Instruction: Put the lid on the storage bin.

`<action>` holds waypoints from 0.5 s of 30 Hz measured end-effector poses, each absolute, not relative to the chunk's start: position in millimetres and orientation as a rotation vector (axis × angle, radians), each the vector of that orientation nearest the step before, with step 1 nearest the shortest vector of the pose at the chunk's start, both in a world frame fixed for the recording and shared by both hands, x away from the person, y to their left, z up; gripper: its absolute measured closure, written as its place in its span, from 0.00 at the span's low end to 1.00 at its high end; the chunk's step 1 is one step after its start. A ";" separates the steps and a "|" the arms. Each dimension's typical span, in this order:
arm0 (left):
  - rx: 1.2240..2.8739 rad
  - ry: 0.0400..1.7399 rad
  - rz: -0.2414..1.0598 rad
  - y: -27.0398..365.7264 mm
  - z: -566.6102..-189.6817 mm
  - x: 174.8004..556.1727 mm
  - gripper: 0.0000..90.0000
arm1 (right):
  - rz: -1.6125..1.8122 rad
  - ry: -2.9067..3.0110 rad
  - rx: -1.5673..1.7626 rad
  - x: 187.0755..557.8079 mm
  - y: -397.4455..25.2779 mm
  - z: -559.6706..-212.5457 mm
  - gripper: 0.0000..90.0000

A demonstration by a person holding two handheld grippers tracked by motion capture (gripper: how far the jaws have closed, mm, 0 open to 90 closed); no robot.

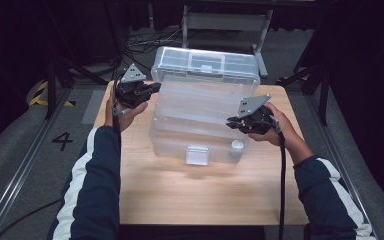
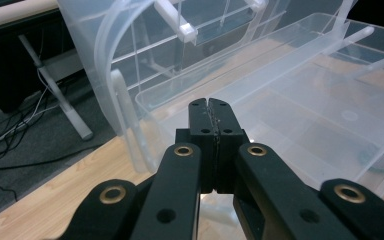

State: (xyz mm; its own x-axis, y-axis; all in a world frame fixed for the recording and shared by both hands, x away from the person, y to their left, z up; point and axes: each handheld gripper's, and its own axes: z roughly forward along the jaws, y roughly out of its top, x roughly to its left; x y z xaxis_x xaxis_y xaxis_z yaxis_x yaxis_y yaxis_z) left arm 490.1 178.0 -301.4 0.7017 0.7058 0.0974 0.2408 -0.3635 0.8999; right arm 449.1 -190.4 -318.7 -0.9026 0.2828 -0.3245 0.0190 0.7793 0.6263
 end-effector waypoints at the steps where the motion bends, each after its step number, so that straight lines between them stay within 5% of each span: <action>1: 1.927 0.732 0.594 178.0 -301.4 490.1 1.00 | 0.899 2.567 0.228 449.0 -190.4 -319.0 0.91; 15: 1.864 0.740 0.583 181.6 -304.9 490.2 1.00 | 0.903 2.564 0.232 445.6 -191.3 -321.7 0.91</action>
State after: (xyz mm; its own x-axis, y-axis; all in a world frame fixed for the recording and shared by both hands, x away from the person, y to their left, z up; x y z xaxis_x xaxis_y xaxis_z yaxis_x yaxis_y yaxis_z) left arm 490.2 181.6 -304.9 0.6961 0.7151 0.0647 0.2300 -0.3075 0.9233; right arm 445.6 -191.3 -321.7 -0.9020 0.2862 -0.3233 0.0205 0.7764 0.6299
